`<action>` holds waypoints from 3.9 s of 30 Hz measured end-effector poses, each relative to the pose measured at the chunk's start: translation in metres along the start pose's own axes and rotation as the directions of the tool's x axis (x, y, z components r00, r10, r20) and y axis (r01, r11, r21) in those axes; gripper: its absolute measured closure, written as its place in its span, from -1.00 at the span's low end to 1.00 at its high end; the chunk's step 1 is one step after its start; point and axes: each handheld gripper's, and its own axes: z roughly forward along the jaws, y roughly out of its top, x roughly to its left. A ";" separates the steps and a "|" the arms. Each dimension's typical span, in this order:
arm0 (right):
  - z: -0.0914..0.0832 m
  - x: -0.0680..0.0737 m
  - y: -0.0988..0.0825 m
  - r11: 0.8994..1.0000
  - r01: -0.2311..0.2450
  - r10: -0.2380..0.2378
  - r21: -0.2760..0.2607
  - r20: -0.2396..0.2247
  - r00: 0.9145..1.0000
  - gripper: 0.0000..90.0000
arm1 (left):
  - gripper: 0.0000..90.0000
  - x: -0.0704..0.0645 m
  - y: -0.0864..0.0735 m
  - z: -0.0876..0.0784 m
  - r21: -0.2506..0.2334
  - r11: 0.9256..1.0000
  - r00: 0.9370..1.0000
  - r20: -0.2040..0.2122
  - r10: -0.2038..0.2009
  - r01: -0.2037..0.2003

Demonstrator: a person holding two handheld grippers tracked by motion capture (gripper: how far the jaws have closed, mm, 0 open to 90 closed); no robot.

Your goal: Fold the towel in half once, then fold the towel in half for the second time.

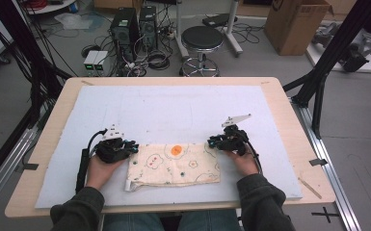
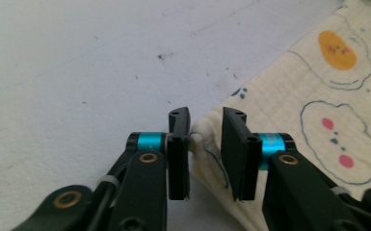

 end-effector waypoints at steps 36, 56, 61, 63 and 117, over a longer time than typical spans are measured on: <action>-0.031 0.030 0.003 0.993 0.059 -0.061 -0.107 -0.021 0.998 -0.04 | 0.04 -0.009 0.008 -0.036 -0.159 0.987 0.997 0.077 0.004 0.009; -0.031 0.029 0.003 0.993 0.054 -0.055 -0.100 -0.006 0.998 -0.04 | 0.00 -0.010 0.008 -0.034 -0.144 0.990 0.997 0.080 0.010 0.001; -0.032 0.027 0.003 0.993 0.045 -0.045 -0.107 -0.002 0.999 -0.01 | 0.00 -0.007 0.007 -0.031 -0.134 0.991 0.998 0.070 0.000 0.009; -0.031 0.025 0.003 0.993 0.041 -0.041 -0.110 0.004 0.999 0.01 | 0.00 -0.006 0.007 -0.028 -0.129 0.992 0.999 0.051 -0.002 0.009; -0.002 -0.012 0.027 0.999 -0.037 0.039 0.026 -0.072 0.997 0.89 | 0.90 0.022 0.027 0.001 -0.004 0.999 0.998 -0.047 -0.038 0.038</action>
